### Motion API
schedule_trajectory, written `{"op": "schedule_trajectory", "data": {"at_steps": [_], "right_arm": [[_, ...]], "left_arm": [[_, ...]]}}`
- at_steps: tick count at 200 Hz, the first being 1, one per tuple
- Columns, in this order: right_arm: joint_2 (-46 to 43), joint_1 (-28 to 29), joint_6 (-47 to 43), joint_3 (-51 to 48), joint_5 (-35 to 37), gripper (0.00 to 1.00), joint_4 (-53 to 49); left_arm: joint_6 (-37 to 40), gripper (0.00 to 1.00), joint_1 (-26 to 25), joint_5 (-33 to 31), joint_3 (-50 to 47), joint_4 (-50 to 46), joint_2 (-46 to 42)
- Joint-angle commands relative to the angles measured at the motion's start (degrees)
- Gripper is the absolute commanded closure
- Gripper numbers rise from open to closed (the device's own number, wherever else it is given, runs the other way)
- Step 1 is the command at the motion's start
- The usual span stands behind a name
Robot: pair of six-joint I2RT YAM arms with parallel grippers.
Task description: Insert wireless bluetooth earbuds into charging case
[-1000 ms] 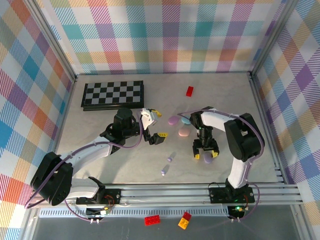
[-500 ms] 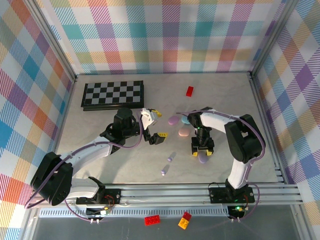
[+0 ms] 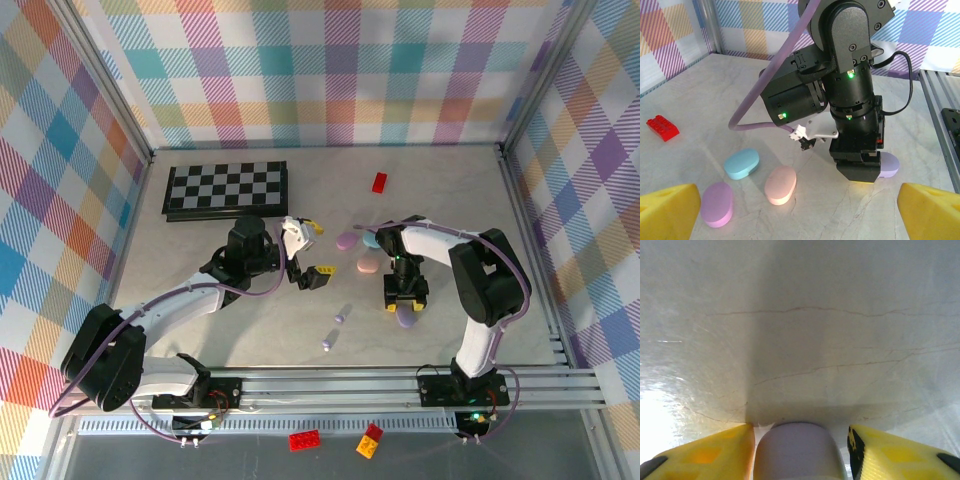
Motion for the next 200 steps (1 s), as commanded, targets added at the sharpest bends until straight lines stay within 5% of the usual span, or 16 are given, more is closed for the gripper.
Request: {"op": "schedule_trajectory", "data": {"at_steps": [1,67,103,140,200], "right_arm": [[-1.4,0.1,-1.8,-0.6,-0.2,0.47,-2.1],[-1.8,1.6,-3.8,-1.4,-0.6,0.46,-3.2],[-1.5,1.7,-3.4,-1.3,0.5,0.53,-3.0],[-2.1,1.7,-3.0,-0.3,1.1,0.48,-2.2],[-4.9,1.6,-1.8,-0.8,-1.0,0.65,0.4]], "left_arm": [[0.8,0.0,-0.5,1.2,1.8,0.0,-1.4],[0.6,0.0,-0.5,1.4,1.8,0.3,-0.8],[0.5,0.0,-0.5,1.5,2.0,0.3,-0.8],[0.5,0.0,-0.5,1.4,1.7,0.2,-1.0],[-1.2,0.0,-0.6,0.4,1.3,2.3,-0.5]]}}
